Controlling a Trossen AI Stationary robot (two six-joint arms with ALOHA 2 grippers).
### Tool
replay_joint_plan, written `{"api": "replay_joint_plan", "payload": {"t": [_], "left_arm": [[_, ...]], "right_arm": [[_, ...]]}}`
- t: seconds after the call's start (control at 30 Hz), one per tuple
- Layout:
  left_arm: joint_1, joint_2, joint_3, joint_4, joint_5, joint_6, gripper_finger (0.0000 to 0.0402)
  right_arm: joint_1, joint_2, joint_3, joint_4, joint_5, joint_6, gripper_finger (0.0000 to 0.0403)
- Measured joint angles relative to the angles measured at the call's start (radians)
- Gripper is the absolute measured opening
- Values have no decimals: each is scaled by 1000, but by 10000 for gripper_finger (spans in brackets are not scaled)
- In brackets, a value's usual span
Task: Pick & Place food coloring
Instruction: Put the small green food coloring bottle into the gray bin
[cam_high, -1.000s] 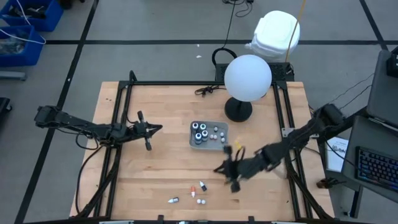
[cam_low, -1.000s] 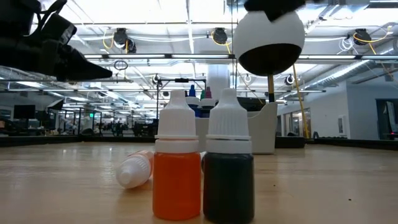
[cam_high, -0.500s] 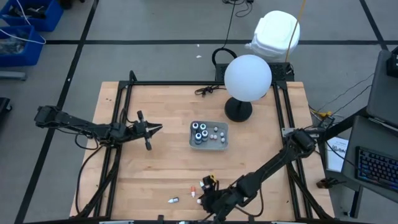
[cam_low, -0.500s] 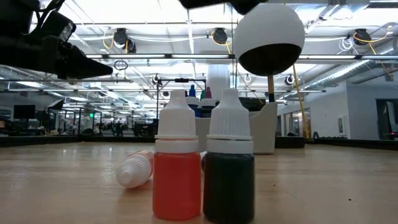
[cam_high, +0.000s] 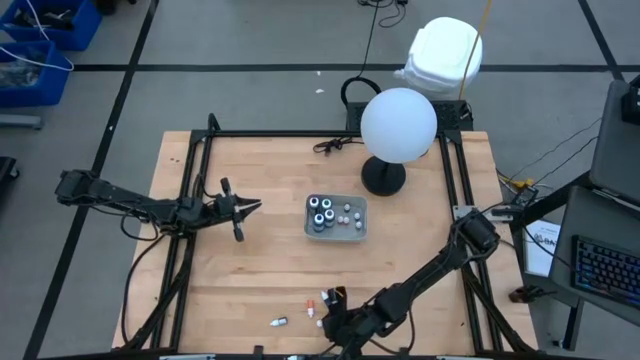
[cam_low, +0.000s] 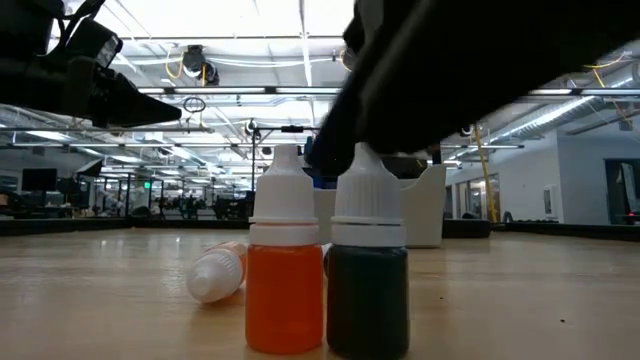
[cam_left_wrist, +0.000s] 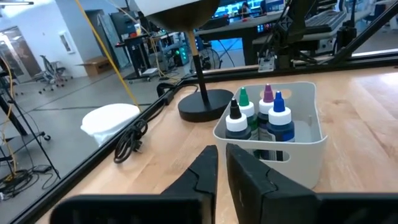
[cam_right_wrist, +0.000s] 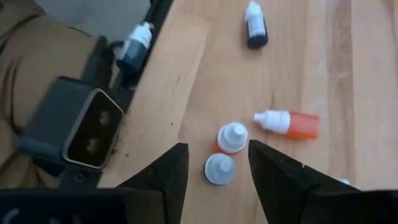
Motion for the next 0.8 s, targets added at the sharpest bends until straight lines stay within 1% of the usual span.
{"api": "replay_joint_plan", "payload": {"t": [0.27,0.57,0.67,0.8], "left_arm": [[0,0,0,2,0,-21,23],[0,0,0,0,1,-43,4],[0,0,0,0,1,-47,9],[0,0,0,0,1,-47,30]], "right_arm": [[0,4,-1,-39,0,39,159],[0,4,-1,-19,1,39,143],[0,4,-1,-20,1,38,141],[0,4,-1,-21,6,36,141]]}}
